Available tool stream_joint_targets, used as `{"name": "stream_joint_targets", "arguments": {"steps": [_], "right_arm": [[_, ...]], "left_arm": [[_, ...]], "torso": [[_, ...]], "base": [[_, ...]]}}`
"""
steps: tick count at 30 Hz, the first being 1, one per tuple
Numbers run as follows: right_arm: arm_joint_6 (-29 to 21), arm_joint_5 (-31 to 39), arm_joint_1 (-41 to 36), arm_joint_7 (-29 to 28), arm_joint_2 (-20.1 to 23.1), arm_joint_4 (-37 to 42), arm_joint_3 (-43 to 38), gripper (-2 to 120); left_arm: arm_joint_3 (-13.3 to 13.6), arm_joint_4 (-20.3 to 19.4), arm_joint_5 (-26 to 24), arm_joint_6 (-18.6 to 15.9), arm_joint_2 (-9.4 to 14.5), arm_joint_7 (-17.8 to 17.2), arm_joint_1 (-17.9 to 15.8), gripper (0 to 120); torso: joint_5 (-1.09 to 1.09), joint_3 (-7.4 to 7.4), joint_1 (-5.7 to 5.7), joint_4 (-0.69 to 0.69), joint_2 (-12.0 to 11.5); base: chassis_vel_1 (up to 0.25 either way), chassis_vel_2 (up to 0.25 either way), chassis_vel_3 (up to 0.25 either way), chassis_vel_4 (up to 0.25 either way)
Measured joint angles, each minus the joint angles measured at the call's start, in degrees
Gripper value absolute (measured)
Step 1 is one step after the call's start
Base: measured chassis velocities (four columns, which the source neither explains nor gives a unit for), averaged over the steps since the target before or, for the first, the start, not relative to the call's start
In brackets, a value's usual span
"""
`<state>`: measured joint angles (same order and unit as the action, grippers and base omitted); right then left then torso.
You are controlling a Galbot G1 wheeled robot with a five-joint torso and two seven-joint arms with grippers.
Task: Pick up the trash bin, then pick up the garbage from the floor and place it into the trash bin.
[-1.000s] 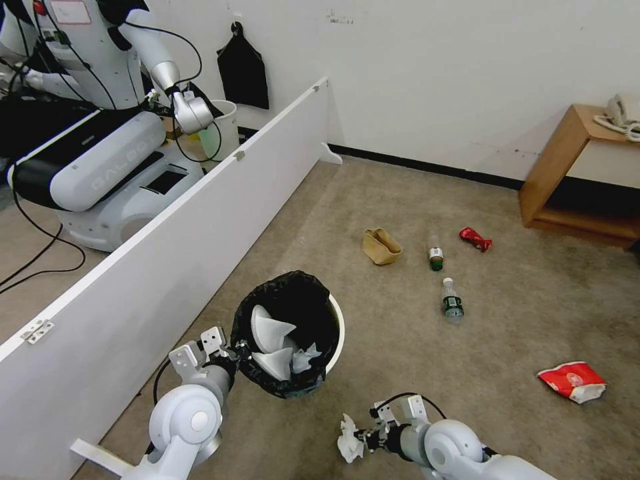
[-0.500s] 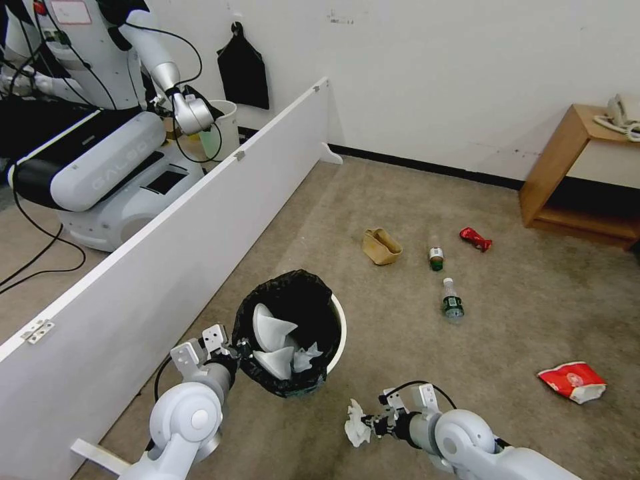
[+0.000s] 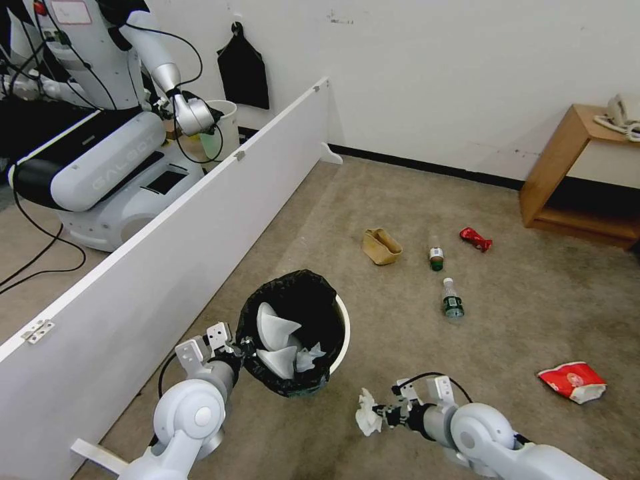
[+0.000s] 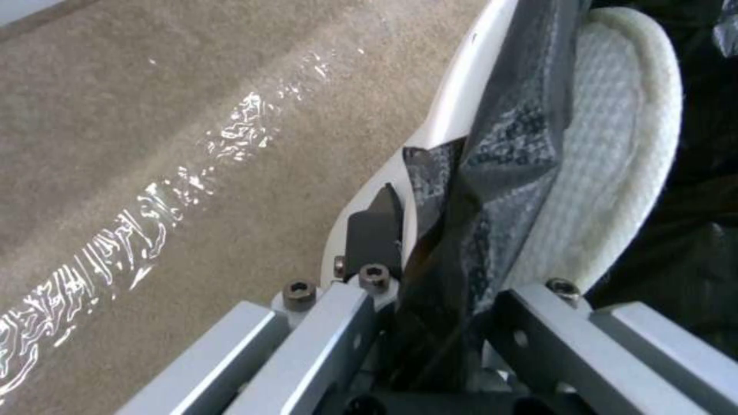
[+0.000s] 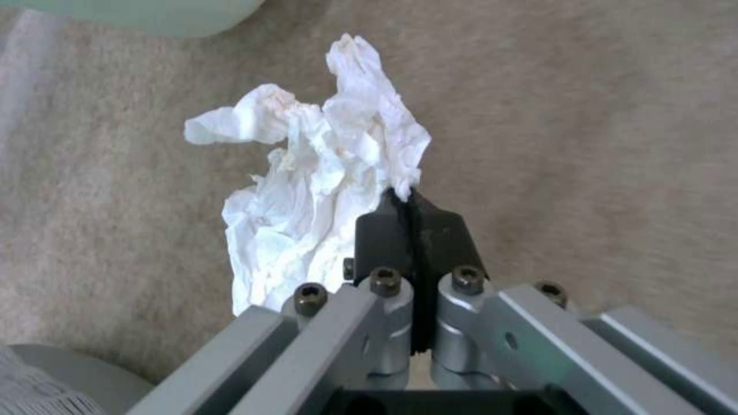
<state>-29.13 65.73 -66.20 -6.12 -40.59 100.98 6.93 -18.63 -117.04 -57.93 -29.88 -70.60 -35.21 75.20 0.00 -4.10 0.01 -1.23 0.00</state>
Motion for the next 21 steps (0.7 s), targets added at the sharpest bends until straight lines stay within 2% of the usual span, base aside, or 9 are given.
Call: {"name": "stream_joint_targets", "arguments": {"steps": [6, 14, 21], "right_arm": [[0.04, 0.04, -4.75, 0.0, 3.63, 3.14, -5.39, 0], [0.07, -0.15, -14.4, 0.24, 10.66, 9.56, -16.42, 0], [0.07, 0.96, -19.0, 0.15, 14.64, 15.04, -24.04, 0]], "left_arm": [[1.11, 0.96, -0.04, 0.0, 0.37, -0.06, -0.92, 2], [3.18, 3.11, 0.25, 0.44, 0.29, 0.04, -3.15, 2], [3.94, 4.99, 0.6, 0.69, 0.52, 0.64, -4.43, 2]], "torso": [[0.0, 0.0, 0.0, 0.01, 0.0], [0.0, 0.0, 0.0, 0.0, 0.0], [0.0, 0.0, 0.0, 0.01, 0.0]], "base": [[0.0, 0.0, 0.0, 0.0], [0.0, 0.0, 0.0, 0.0], [0.0, 0.0, 0.0, 0.0]]}}
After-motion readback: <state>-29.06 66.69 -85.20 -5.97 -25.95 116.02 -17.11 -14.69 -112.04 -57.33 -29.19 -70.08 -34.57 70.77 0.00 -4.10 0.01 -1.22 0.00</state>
